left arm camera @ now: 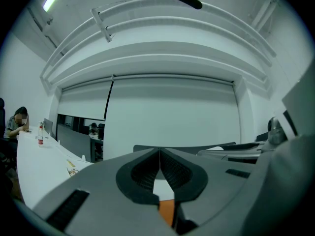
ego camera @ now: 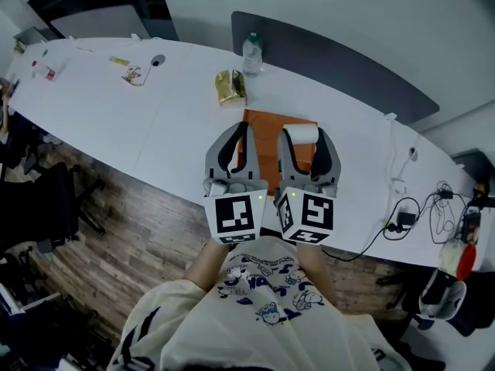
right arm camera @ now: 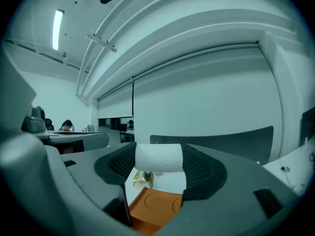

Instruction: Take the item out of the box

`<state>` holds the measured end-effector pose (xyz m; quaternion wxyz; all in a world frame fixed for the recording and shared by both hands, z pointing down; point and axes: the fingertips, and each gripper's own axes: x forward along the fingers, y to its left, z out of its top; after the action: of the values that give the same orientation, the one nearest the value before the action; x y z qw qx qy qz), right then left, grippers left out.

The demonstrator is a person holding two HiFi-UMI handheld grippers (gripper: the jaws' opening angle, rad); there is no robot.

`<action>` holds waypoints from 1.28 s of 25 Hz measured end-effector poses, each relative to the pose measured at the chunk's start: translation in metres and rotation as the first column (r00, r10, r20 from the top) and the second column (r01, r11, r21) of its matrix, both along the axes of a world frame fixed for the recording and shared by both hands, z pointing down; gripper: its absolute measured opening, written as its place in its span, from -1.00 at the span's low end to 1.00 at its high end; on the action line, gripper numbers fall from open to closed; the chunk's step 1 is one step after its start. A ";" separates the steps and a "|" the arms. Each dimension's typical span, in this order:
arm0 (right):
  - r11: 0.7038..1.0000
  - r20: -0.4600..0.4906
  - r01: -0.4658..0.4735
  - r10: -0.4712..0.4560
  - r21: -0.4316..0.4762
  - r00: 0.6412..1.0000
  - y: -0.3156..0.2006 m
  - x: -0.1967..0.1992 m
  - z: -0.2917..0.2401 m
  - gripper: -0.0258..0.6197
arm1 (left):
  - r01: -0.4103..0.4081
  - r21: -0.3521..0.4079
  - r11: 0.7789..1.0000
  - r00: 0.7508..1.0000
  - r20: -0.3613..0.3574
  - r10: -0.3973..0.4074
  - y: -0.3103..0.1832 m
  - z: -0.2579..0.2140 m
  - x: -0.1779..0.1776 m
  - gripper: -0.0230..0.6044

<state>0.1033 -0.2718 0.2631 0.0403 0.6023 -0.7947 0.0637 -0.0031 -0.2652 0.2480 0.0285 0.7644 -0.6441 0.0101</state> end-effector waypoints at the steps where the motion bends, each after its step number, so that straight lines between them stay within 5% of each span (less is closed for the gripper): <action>1: 1.000 0.000 0.000 0.000 0.002 1.000 -0.001 0.000 -0.001 -0.04 | 0.000 -0.003 1.000 1.000 0.003 0.000 0.000 0.001 0.000 -0.87; 32: 1.000 0.000 -0.004 0.004 0.018 1.000 -0.003 -0.004 -0.006 -0.04 | 0.016 -0.001 1.000 1.000 0.008 -0.016 -0.001 -0.001 -0.013 -0.87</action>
<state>0.0988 -0.2744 0.2572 0.0348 0.6041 -0.7941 0.0569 -0.0162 -0.2664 0.2475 0.0266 0.7592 -0.6502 0.0135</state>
